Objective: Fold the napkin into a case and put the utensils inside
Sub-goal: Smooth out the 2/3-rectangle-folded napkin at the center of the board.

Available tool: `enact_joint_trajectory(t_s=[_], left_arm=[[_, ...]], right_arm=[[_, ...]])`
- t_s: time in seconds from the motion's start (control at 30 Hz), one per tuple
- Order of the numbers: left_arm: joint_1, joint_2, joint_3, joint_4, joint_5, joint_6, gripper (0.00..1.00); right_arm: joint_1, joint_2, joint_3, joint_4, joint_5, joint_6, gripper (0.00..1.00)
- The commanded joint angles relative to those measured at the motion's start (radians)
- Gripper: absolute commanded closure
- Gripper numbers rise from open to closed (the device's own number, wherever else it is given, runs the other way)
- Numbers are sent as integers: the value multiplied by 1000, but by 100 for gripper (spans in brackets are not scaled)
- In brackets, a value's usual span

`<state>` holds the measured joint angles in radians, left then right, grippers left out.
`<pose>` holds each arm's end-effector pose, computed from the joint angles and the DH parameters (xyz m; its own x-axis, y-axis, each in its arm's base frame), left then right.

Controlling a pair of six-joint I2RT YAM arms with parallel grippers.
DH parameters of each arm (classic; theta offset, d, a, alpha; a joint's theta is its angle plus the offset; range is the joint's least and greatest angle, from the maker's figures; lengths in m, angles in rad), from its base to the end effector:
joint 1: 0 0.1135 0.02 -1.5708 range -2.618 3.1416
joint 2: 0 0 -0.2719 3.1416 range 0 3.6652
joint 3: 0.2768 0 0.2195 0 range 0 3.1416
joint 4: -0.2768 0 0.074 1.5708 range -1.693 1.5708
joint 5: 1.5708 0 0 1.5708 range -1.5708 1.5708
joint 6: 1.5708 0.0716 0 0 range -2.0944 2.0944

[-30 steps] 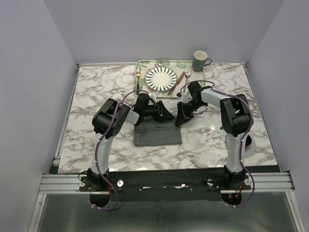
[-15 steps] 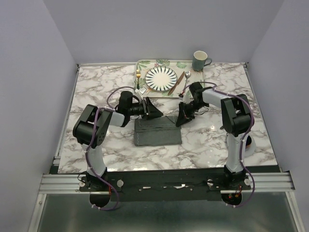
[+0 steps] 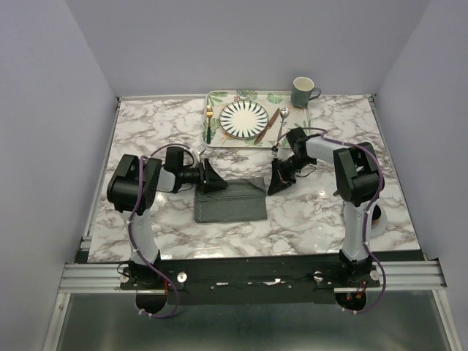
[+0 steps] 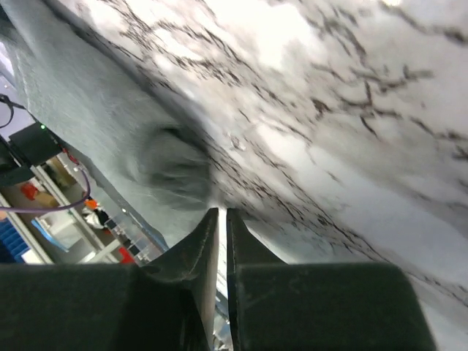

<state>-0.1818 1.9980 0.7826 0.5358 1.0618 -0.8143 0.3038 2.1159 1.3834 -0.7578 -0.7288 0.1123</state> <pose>0.3300 -0.1242 0.1155 -0.9742 -0.1812 -0.1348 0.0695 0.3273 -0.9424 0.3372 0.1557 0.1224 -0.9759 -0.2183 -0.0055 -0.1659 0.7248 0.6686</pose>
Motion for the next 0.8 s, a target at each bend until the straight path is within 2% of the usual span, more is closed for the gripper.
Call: enact_joint_trajectory(t_s=[0.0, 0.13, 0.17, 0.2, 0.3, 0.33, 0.43, 0.5, 0.63, 0.73, 0.77], left_arm=[[71, -73, -54, -195, 32, 176, 45], [70, -236, -33, -287, 47, 242, 44], [70, -260, -19, -366, 34, 277, 44], [68, -286, 0, -423, -6, 390, 44], [65, -353, 78, -666, -74, 573, 45], [62, -379, 107, -725, -116, 715, 45], [56, -390, 136, -855, -158, 841, 46], [53, -380, 141, -881, -146, 846, 47], [1, -364, 124, -807, -155, 781, 48], [-53, -357, 130, -783, -206, 793, 49], [-89, -354, 132, -778, -224, 800, 49]], right_arm=[[-14, 53, -50, -8, 210, -62, 83], [-12, 27, -43, -3, 178, -74, 83], [-12, 23, -43, -2, 157, -77, 83], [-12, 18, -41, -2, 148, -80, 83], [-2, -5, -38, -8, 117, -89, 82], [6, -17, -35, -20, 108, -94, 81], [6, -62, -35, -47, 42, -105, 79], [5, -123, -23, -64, -1, -135, 77], [-9, -197, 78, -78, -11, -131, 69], [-11, -179, 196, -48, -6, -61, 59], [-11, -162, 222, -40, -17, -43, 53]])
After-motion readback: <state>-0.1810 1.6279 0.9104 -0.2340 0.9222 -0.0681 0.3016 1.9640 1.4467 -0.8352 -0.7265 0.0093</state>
